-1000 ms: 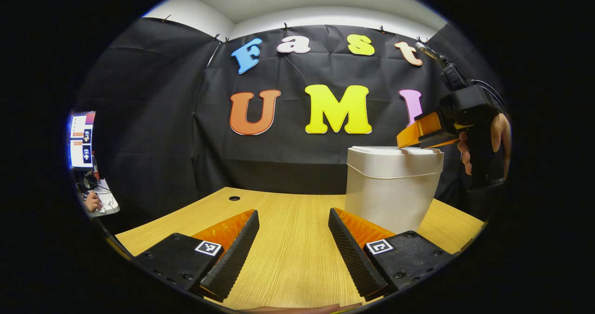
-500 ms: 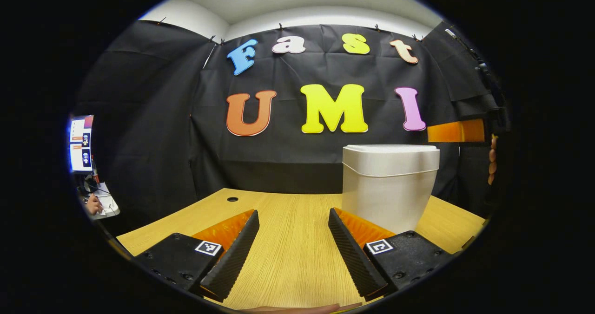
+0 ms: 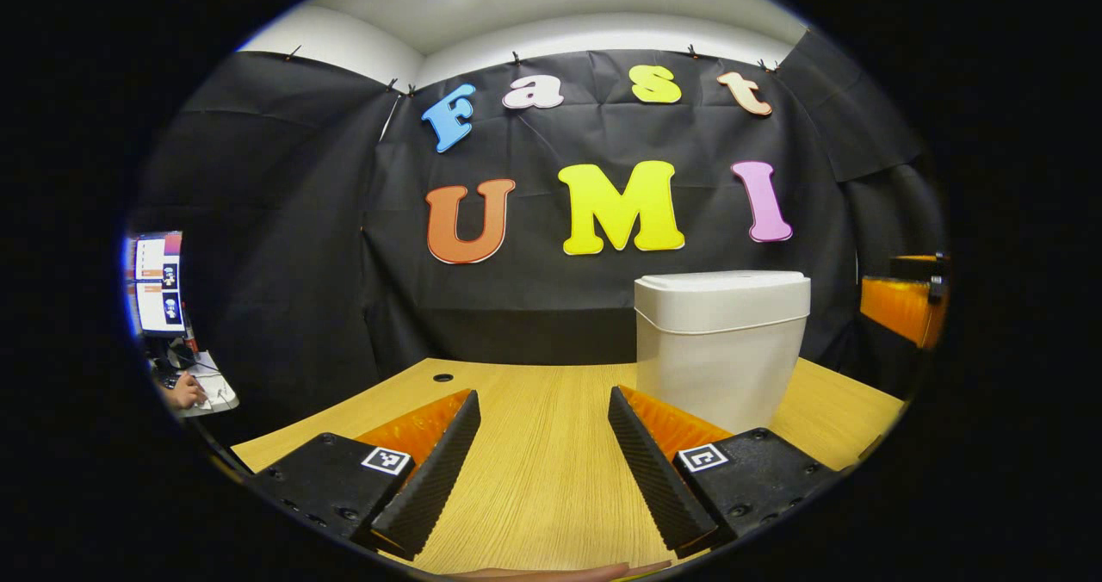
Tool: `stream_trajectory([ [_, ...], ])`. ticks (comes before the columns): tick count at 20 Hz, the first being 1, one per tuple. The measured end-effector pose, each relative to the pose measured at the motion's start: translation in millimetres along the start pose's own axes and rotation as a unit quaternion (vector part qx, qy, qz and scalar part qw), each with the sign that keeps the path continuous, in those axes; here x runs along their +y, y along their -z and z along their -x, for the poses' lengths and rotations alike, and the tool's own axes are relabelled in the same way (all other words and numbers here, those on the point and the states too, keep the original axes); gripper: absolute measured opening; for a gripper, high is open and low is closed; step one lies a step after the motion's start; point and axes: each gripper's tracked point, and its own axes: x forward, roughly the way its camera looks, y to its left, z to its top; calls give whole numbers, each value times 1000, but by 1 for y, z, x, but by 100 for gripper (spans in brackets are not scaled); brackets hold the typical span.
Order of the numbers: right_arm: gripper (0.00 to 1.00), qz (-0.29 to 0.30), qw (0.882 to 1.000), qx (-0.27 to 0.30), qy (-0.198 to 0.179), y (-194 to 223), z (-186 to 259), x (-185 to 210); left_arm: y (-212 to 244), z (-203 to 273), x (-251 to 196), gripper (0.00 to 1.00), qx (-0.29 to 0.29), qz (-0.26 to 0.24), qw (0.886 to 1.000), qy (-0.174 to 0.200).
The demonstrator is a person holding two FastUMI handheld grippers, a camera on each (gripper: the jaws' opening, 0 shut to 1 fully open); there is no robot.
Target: Press the lid of the desktop garbage bin to open it, pick up the crumpled paper on the desktop and throw it into the bin, then pick up the pop can on the desktop and drop it into the bin, and finally close the garbage bin lid.
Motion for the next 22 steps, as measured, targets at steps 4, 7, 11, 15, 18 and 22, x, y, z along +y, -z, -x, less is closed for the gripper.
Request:
stream_trajectory([
  [4, 90, -6, 1000, 12, -11, 23, 8, -6, 1, 2, -6, 97, 11, -13, 1000, 0],
  [7, 92, -7, 1000, 23, 0, 36, 7, -22, 0, 8, -7, 96, 21, -13, 1000, -10],
  [11, 93, -45, 998, 31, 17, 34, 6, -43, -8, 25, -15, 97, 19, -23, 1000, -9],
  [15, 93, -36, 999, 19, 14, 29, 19, -41, -14, 42, -19, 96, 7, -16, 1000, -16],
  [18, 93, -58, 997, 42, -23, 36, 29, -27, -19, 49, -27, 96, -4, -23, 1000, -5],
  [22, 93, -42, 998, 28, -22, 27, 38, -22, -27, 55, -34, 97, -19, -27, 999, 8],
])
